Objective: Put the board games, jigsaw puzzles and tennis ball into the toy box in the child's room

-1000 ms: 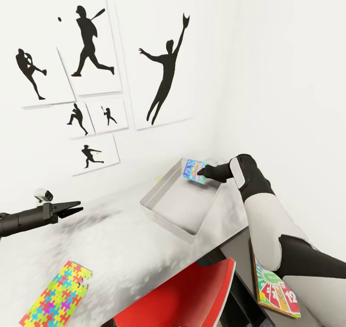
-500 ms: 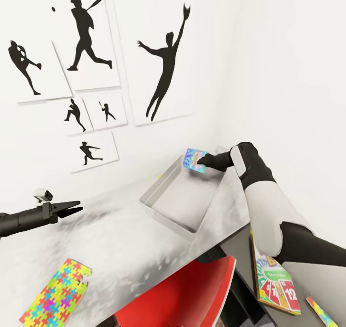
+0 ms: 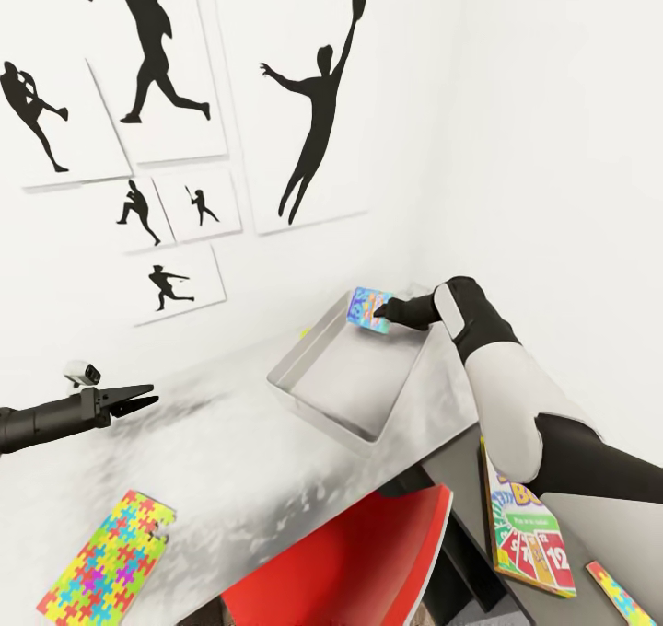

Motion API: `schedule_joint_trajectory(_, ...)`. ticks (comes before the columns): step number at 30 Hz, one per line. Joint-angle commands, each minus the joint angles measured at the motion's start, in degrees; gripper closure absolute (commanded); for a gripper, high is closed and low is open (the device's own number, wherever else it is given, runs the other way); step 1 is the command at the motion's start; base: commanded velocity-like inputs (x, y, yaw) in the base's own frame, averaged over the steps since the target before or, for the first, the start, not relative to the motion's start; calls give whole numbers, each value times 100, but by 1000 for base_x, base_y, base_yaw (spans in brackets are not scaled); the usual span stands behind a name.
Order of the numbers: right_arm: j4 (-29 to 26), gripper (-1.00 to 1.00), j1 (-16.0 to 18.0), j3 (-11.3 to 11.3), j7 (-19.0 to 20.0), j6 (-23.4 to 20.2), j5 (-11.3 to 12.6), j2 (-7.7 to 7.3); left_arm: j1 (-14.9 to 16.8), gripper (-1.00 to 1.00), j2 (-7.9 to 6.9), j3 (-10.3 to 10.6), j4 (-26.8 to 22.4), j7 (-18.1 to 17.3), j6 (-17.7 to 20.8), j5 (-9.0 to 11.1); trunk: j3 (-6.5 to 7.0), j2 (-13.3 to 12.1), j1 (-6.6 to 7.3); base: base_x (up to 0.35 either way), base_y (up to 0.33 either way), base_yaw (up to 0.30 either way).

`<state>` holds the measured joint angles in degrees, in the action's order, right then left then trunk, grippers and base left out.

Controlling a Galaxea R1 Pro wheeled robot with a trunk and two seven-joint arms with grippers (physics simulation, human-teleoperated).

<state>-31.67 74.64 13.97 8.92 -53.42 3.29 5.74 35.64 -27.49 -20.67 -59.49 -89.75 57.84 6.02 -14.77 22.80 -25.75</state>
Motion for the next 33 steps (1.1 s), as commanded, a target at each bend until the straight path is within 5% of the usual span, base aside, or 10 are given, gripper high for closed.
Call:
schedule_joint_trajectory(1, 8, 100, 6, 27, -13, 21, 28, 6, 4, -100, -2, -1, -1, -25, 61, -4, -21, 12, -3, 0, 0, 0)
schedule_joint_trajectory(33, 55, 100, 6, 1, -13, 43, 40, 7, 13, -100, -11, 1, -1, -25, 69, -4, -321, 12, -3, 0, 0, 0)
